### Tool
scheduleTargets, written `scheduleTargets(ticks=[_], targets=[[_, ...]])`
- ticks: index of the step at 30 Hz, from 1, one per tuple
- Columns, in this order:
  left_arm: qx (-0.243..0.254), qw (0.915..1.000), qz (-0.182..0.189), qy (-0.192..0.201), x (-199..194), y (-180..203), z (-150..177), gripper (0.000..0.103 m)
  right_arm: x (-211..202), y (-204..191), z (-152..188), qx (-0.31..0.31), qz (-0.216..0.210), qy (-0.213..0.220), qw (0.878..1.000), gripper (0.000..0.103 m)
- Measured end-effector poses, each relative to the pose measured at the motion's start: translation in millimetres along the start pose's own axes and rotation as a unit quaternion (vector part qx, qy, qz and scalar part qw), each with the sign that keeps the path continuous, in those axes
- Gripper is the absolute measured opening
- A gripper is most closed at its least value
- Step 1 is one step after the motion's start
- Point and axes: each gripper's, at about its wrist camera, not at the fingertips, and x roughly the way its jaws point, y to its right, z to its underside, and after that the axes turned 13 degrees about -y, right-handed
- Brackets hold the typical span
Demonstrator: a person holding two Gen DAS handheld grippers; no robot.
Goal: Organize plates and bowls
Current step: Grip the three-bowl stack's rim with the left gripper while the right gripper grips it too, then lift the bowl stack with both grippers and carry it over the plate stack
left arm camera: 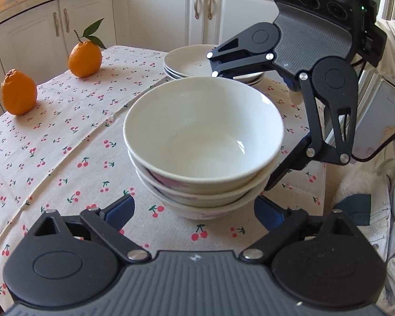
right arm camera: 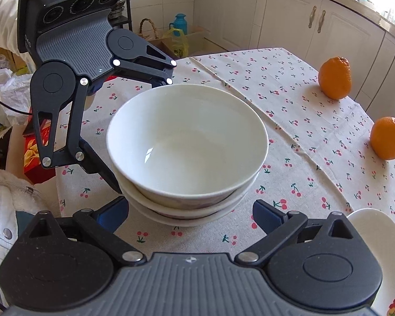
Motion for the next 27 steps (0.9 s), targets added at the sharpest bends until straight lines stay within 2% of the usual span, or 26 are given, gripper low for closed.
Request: scheduleTargets(ticks=[12, 27], targets=[[0.021, 0.9991, 0.036, -0.003, 3.8, -8.4, -3.1, 0.089, 7.2, 10.9, -11.7, -0.029, -0.043, -0.027, 0.998, 0.092], [0.044, 0.9977, 0.051, -0.005, 4.2, -10.9, -6.3, 0.085, 8.5, 13.9, -13.2, -0.036, -0.049, -0.034, 0.998, 0.091]])
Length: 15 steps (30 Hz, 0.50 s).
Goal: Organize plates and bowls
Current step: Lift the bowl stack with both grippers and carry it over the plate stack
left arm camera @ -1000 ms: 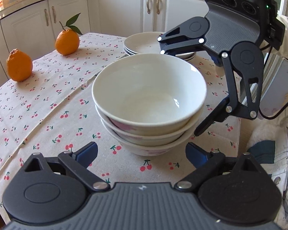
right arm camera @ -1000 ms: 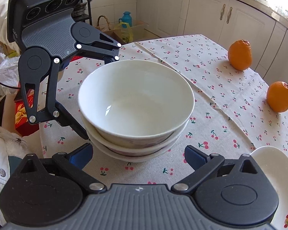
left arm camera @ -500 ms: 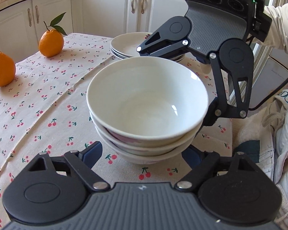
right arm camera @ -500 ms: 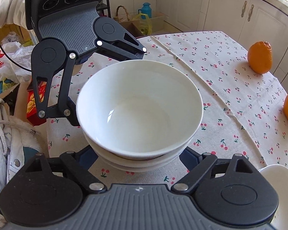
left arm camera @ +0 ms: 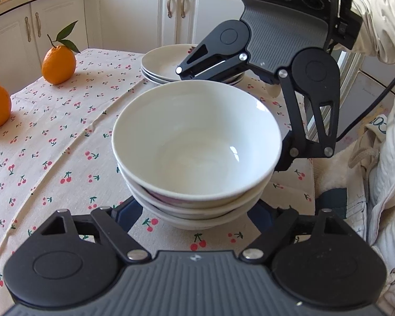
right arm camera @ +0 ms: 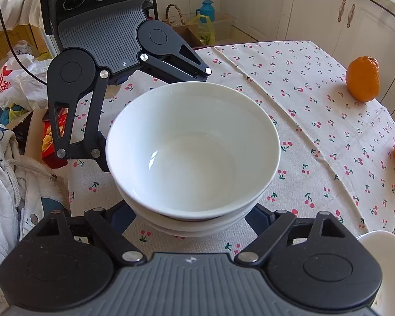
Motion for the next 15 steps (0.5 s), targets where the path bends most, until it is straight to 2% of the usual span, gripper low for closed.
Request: scheduleTargets(ticks=[15], targets=[[-0.015, 0.9998, -0.015, 0.004, -7.7, 9.4, -2.6, 0.085, -8.6, 0.9, 1.7, 0.005, -0.005, 0.004, 1.0, 0.091]])
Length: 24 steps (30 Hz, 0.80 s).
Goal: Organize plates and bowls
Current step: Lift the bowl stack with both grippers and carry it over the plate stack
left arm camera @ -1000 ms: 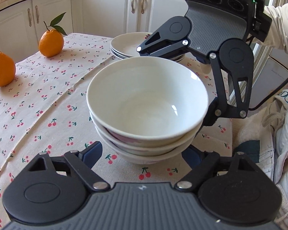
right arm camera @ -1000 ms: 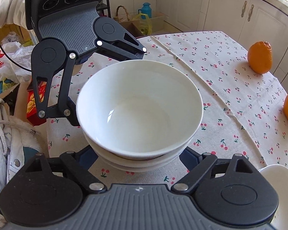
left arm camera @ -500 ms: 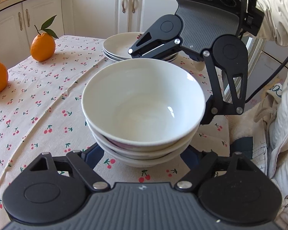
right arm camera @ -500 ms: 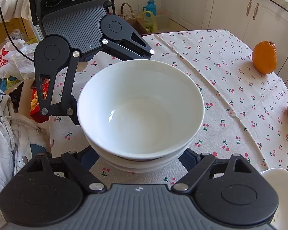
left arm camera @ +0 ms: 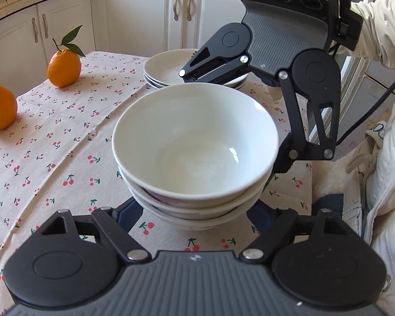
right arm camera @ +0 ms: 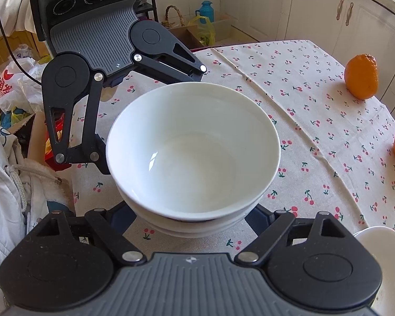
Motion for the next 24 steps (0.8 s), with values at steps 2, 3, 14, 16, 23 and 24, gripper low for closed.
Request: scheduleTargets(ticks=[2, 3, 14, 16, 23, 24], targets=[[-0.004, 1.0, -0.001, 0.002, -2.8, 1.5, -1.9, 0.085, -5.7, -0.5, 1.1, -0.001, 0.001, 0.004, 1.0, 0.091], [-0.005, 1.0, -0.004, 0.004, -4.2, 3.1, -3.5, 0.085, -8.7, -0.9, 2.0, -0.002, 0.003, 0.007, 1.0, 0.091], [0.008, 0.9996, -0.025, 0.013, -2.9, 29.0, -37.5, 0.085, -39.7, 6.4, 24.9, -0.005, 0.023, 0.025, 0.999, 0.091], [0.015, 0.9993, -0.029, 0.016, 0.1, 34.8, -46.9, 0.085, -46.1, 8.8, 32.3, -0.002, 0.029, 0.028, 0.999, 0.091], [0.041, 0.9984, -0.029, 0.025, 14.4, 40.3, -84.0, 0.085, -67.6, 25.7, 61.2, 0.014, 0.049, 0.033, 0.998, 0.091], [0.045, 0.9982, -0.028, 0.026, 17.2, 40.3, -89.8, 0.085, -70.0, 28.6, 64.9, 0.017, 0.052, 0.033, 0.998, 0.091]])
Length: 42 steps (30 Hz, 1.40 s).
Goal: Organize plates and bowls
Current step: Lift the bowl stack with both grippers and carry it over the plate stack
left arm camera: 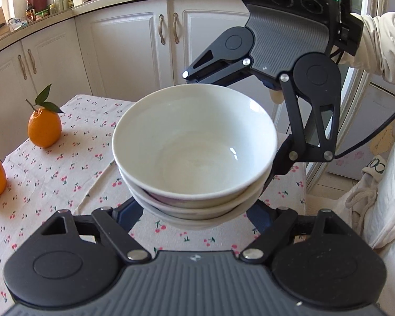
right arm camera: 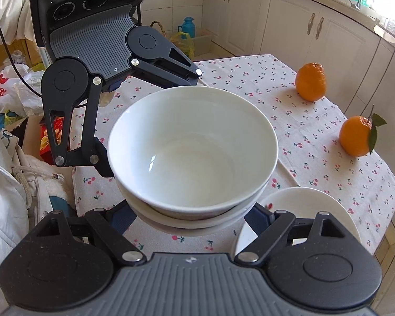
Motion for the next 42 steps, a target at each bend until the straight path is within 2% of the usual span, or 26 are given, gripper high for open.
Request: scheduleTargets(ticks=[9, 17, 25, 42], targets=[[0.033, 0.9993, 0.006, 0.015, 29.5, -12.5, -49.3, 0.084, -19.7, 37.0, 31.7, 0.027, 0.031, 0.002, 0.999, 0.091], [0.051, 0.9985, 0.018, 0.008, 62.5, -26.6, -76.1, 0.084, -12.5, 69.9, 51.7, 0.052, 0.044, -0.009, 0.998, 0.091], [0.053, 0.9983, 0.026, -0.002, 83.0, -36.2, -83.9, 0.084, -0.8, 89.1, 63.3, 0.072, 0.037, -0.015, 0.997, 0.091], [0.045, 0.9985, 0.029, -0.007, 93.3, -44.3, -88.4, 0.083, 7.3, 101.6, 67.7, 0.094, 0.031, -0.015, 0.995, 0.09]])
